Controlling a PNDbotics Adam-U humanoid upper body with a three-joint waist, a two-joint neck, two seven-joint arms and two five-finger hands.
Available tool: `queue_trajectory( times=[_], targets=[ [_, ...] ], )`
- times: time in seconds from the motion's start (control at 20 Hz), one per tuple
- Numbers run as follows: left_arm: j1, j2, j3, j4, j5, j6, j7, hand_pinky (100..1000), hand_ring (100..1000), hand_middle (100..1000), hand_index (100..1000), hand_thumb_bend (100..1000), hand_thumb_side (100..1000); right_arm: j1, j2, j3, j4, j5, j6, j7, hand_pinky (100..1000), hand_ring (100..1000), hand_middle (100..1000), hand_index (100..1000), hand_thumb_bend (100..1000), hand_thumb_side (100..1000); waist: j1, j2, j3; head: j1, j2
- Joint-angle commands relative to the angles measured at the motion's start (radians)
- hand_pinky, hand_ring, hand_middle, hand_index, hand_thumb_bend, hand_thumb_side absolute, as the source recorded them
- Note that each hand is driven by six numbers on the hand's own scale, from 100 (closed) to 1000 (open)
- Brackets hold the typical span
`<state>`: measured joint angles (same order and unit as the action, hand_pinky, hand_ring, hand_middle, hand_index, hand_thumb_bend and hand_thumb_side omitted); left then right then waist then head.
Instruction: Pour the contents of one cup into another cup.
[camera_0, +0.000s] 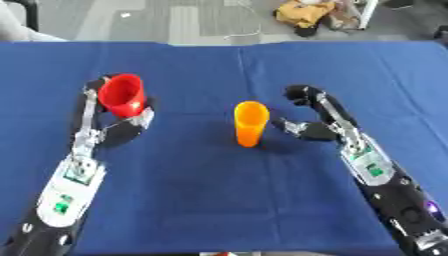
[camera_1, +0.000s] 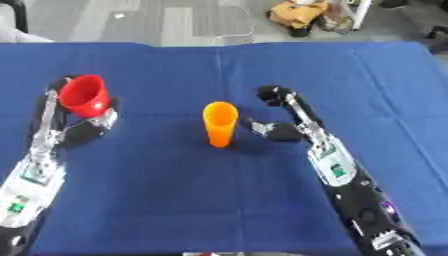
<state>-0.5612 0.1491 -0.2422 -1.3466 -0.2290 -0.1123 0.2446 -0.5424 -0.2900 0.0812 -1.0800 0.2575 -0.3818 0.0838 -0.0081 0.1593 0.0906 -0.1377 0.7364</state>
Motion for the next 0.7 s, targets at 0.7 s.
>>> queue_trajectory(
  times=[0.7],
  targets=[
    [-0.021,0.0,-0.002,-0.027,0.006,0.002,-0.009,266,487,474,686,170,100,-0.052,0.016,0.024,0.031,0.041,-0.026,0.032,813,809,723,838,586,414,0.002,-0.013,0.008,-0.009,-0.005]
  ],
)
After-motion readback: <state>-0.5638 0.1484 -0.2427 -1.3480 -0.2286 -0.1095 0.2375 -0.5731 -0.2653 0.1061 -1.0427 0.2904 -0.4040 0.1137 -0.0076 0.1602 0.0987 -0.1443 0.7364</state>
